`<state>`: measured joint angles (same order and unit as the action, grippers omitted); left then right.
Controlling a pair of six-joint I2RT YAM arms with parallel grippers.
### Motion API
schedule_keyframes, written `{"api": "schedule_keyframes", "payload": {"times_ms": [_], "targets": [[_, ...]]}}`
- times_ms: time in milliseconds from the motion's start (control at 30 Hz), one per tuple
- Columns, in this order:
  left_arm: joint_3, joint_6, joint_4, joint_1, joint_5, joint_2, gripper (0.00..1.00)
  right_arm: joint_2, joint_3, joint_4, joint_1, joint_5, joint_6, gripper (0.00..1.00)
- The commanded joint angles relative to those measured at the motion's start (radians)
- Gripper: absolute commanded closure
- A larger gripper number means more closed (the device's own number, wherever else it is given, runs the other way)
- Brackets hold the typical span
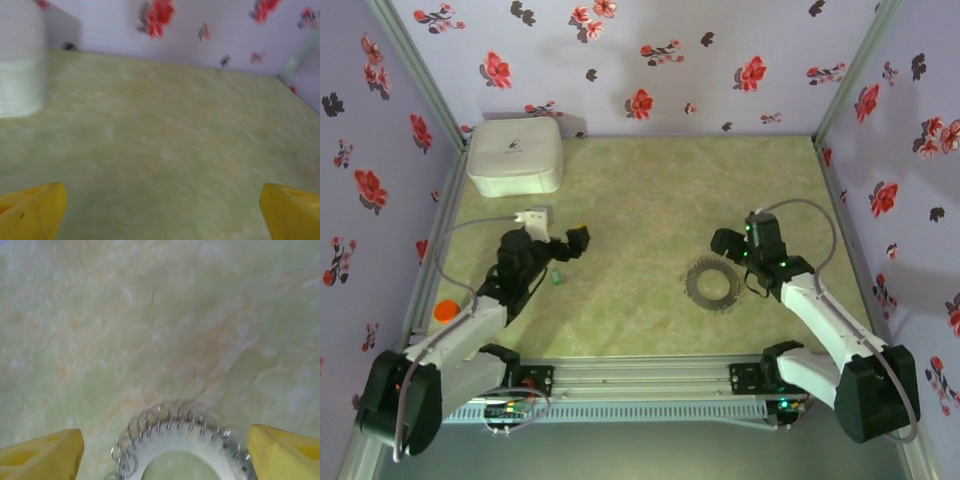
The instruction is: Put the keys on the keyring
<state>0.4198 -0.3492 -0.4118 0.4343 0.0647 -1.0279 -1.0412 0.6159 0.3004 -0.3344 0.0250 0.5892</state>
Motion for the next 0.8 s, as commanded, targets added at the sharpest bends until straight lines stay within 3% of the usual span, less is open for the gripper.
{"api": "schedule_keyframes", "payload": {"times_ms": [0,133,233,300,433,600,767], "targets": [[0.087,0.016,0.149,0.049,0.026,-0.047,0.0,0.007,-0.027,0.092,-0.068,0.02,0.077,0.15],[-0.017,0.009,0.098,-0.016,0.032,0.088,0.0,0.01,-0.066,0.085,-0.144,0.02,0.151,0.19],[-0.162,-0.173,-0.098,-0.13,0.044,0.2,0.0,-0.002,-0.086,0.07,-0.21,0.03,0.202,0.2],[-0.135,-0.217,-0.001,-0.181,0.096,0.19,0.0,-0.025,-0.088,0.062,-0.251,0.032,0.229,0.21],[-0.085,-0.241,0.128,-0.175,0.113,0.122,0.0,-0.072,-0.076,0.067,-0.32,0.038,0.268,0.24],[-0.063,-0.286,0.147,-0.079,0.08,0.056,0.0,-0.103,-0.099,0.043,-0.351,0.031,0.321,0.36],[0.005,-0.28,0.215,0.113,-0.057,-0.031,0.0,-0.113,-0.116,-0.003,-0.36,0.0,0.361,0.59]]}}
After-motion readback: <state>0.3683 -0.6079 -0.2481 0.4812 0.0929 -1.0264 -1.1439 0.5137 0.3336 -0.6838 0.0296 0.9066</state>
